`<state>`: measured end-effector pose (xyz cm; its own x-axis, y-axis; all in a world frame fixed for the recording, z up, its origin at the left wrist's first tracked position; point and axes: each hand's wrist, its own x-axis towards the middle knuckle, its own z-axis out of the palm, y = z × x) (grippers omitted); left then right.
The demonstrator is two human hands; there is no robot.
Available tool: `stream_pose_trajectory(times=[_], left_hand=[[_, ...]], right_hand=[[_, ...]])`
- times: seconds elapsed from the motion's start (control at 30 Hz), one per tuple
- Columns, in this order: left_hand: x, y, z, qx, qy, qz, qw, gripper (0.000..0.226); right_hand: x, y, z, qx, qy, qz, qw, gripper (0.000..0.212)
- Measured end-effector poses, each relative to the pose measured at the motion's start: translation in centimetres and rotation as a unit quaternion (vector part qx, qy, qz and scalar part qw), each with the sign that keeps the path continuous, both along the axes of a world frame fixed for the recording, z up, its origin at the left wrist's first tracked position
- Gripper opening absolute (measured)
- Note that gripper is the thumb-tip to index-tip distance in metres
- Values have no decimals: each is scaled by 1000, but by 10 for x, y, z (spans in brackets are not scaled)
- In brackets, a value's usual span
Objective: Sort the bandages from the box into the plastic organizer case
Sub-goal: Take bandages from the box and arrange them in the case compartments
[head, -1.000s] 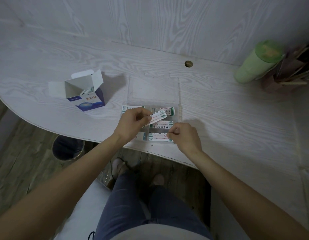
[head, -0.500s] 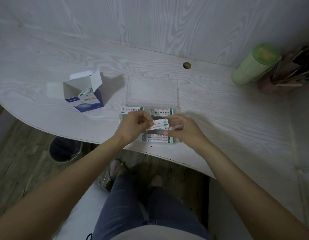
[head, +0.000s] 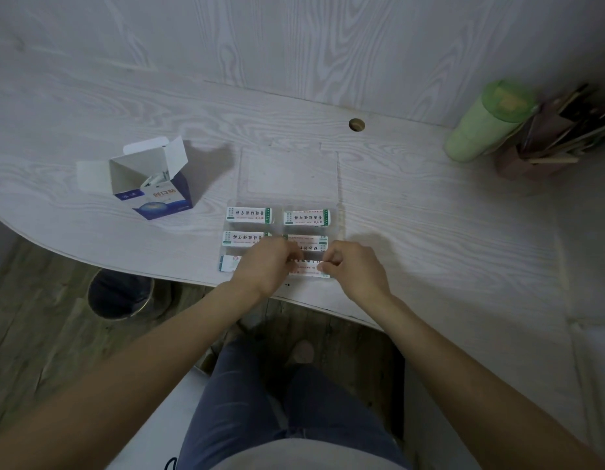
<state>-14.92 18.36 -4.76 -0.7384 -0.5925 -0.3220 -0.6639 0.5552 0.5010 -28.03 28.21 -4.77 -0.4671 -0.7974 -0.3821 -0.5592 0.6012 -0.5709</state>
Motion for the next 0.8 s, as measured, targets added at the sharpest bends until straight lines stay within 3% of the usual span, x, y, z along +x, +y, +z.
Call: stream_pose_trajectory(times=[0.17,0.37,0.57,0.8], left_hand=[[-1,4,-1,-104,-55,-29,993,26],[-3,3,1,-134,-87,-42,986,27],[-3,3,2,-136,-96,-44,985,27],[-5,3,3,-127,-91,-41,987,27]], right_hand=[[2,0,-1,31,109,59,992,18],[-2,4,5,69,154,93,981,24],[3,-3,5,118,140,105,977,36],[-1,-3,5,105,68,49,991,40]])
